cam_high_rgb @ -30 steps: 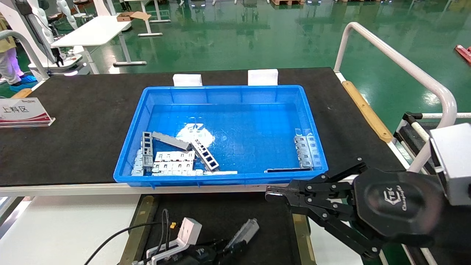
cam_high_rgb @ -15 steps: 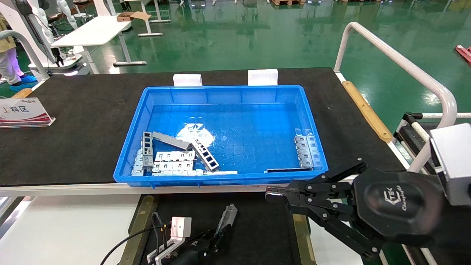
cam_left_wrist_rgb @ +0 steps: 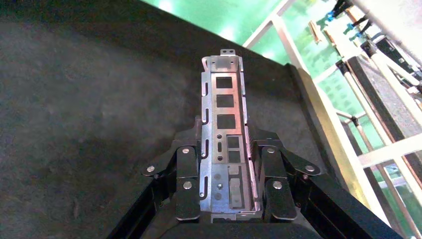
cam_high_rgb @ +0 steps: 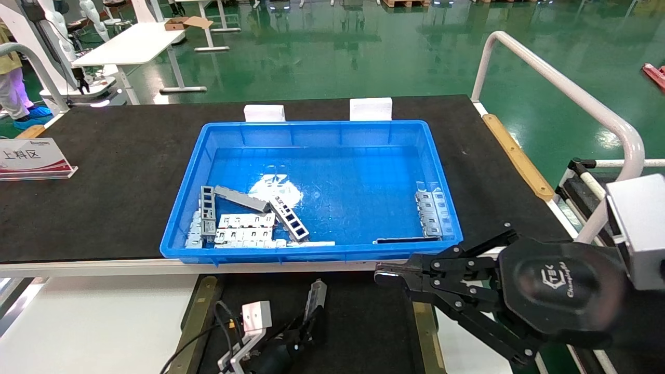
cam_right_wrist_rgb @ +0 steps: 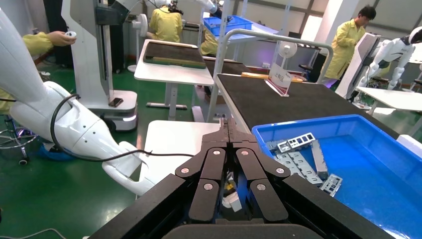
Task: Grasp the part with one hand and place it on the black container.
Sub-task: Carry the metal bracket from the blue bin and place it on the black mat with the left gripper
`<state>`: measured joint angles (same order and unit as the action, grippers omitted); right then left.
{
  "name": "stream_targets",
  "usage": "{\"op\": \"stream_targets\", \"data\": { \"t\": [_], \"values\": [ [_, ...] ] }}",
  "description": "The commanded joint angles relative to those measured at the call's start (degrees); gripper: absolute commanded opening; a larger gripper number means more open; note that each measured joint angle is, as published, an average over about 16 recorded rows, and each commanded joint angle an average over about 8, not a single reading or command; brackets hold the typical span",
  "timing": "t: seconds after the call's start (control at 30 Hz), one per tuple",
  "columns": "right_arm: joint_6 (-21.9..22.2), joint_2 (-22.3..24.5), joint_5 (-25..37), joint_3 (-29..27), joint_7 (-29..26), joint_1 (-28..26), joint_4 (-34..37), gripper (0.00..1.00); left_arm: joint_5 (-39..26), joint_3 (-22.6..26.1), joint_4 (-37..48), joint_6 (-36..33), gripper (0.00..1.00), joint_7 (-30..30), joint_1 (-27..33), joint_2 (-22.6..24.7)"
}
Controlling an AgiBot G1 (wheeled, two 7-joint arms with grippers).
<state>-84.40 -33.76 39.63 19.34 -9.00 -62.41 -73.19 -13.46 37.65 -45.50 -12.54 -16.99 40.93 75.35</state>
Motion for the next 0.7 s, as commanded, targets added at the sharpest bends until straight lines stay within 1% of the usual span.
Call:
{"op": "stream_targets", "data": {
  "t": [0.03,0.37,0.7],
  "values": [
    [0.0,0.0,0.0,0.0,0.0,0.0,0.0,0.00,0.0,-0.6,0.6,0.4,0.00,-0.5,0.1,0.9],
    [0.0,0.0,0.0,0.0,0.0,0.0,0.0,0.00,1.8,0.1,3.8,-0.1,0.00,-1.2,1.7,2.2],
    [0.0,0.0,0.0,0.0,0.0,0.0,0.0,0.00,5.6,2.0,4.9,0.8,0.01,-1.9,2.2,2.7]
  ]
}}
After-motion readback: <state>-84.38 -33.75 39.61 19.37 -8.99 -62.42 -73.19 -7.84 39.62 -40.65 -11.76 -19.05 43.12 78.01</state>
